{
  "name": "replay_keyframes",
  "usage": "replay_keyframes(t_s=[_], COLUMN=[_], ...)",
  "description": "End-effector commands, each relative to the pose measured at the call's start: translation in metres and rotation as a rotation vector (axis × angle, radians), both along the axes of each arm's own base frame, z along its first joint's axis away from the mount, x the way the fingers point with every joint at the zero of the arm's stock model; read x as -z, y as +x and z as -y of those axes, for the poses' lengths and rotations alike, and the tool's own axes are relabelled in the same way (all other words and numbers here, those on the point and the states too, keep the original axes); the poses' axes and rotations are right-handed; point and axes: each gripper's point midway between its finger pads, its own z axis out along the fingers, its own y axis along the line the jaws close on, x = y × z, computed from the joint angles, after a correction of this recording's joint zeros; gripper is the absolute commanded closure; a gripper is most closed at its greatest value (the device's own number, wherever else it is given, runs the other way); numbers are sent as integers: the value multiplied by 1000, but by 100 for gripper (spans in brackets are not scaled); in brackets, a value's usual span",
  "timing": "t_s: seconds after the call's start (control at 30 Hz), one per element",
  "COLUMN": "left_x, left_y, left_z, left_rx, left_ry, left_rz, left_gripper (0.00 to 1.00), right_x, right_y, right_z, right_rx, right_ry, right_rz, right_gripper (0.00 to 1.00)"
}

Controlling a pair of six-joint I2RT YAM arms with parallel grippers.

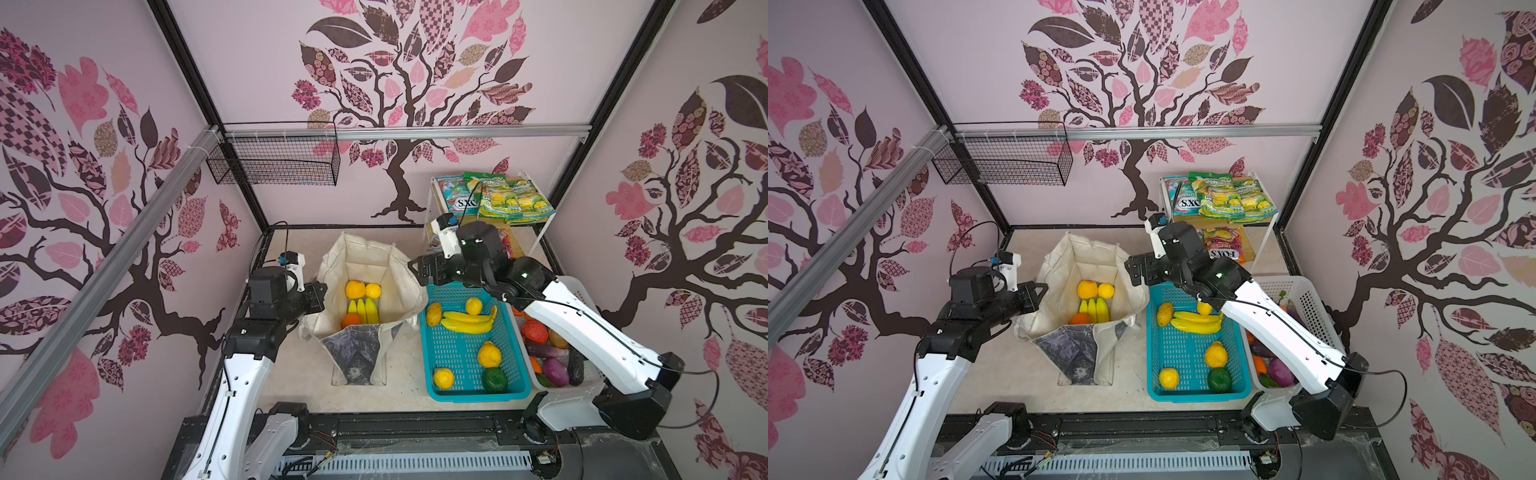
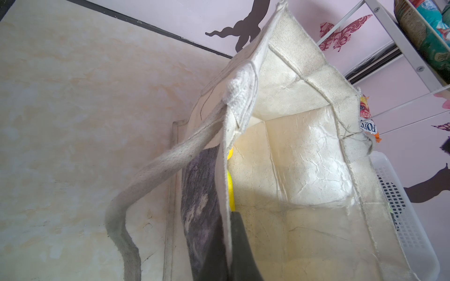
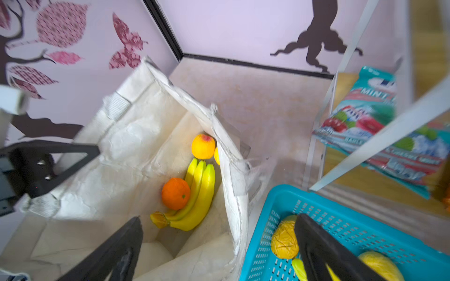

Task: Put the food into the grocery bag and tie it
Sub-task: 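Release the bag rim and move the right gripper to the candy shelf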

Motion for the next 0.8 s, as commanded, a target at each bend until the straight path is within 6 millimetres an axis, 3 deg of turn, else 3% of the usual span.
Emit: replay_keyframes(t_s=[0.0, 0.17, 0.33, 0.57, 0.77], left_x=[0, 2, 3, 3, 5], left_y=[1, 0, 0, 0, 0], left_z=[0, -4, -2, -3, -1], left_rx=[21, 7, 16, 13, 29], left_ry=[22, 47, 39, 46, 44], left_rz=[30, 26, 23, 24, 13], left_gripper=[100, 100, 100, 100, 100], right_x=[-44, -80, -103, -94, -86], right_y=[6, 21, 33, 63, 84], right_z=[23, 72, 114, 179, 199], right_rx=[20, 99, 121, 285, 374], right_ry=[62, 143, 229, 308, 244], right_rz=[74, 115, 119, 73, 107], right_gripper=[0, 0, 0, 0, 11])
